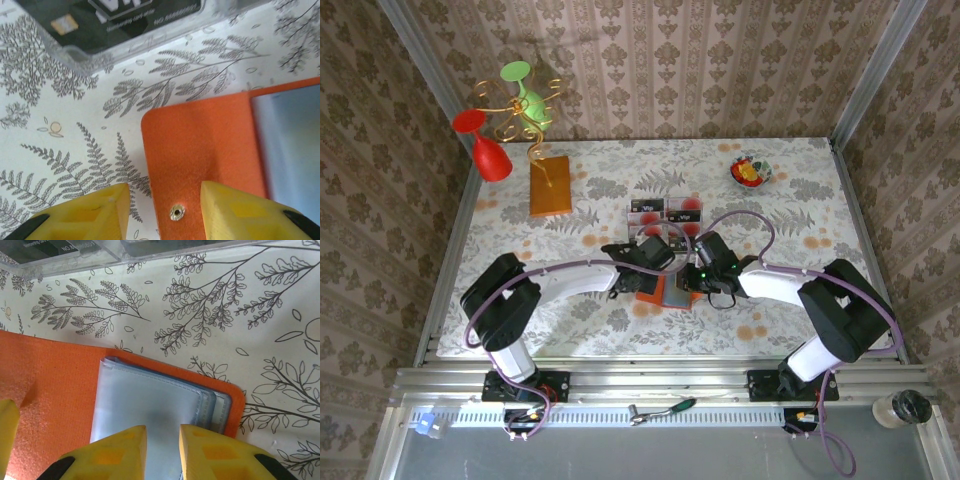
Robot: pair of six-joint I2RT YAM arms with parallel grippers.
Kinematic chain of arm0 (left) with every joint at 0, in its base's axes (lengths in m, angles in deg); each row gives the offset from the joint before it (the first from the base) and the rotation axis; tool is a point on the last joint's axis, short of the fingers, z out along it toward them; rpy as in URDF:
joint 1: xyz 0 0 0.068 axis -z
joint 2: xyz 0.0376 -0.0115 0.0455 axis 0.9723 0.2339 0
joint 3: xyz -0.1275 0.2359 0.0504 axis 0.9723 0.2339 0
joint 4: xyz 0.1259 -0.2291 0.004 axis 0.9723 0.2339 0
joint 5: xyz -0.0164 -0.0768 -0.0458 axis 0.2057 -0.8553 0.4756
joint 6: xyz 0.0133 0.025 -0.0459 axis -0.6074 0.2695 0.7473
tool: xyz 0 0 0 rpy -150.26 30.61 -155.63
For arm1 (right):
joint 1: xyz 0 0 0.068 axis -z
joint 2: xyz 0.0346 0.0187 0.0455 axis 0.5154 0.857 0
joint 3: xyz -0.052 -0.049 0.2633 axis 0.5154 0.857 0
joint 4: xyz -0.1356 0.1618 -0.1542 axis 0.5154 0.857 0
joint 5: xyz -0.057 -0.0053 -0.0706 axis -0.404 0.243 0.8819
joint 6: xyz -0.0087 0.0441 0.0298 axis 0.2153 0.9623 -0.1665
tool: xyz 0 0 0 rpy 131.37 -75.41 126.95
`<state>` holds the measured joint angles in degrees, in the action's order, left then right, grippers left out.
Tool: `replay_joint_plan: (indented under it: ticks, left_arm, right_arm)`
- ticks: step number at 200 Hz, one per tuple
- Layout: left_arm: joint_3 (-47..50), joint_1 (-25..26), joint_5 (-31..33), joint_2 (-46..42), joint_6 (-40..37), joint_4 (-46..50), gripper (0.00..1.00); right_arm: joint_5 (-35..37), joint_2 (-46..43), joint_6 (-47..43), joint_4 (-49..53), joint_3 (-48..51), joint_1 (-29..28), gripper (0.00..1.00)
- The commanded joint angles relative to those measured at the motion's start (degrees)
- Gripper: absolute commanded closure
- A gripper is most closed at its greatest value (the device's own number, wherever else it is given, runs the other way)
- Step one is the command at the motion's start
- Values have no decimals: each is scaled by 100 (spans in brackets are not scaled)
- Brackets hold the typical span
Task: Put the credit cards into the card holder
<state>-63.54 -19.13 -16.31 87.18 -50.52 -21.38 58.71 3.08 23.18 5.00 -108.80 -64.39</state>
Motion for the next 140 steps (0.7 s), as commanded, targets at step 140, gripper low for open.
replay_joint_plan:
  ticks: [140]
  left_arm:
    - [1510,49,-399,-741,-327,-1944,39]
  right_arm:
    - [-512,277,487,-476,-92,14,75]
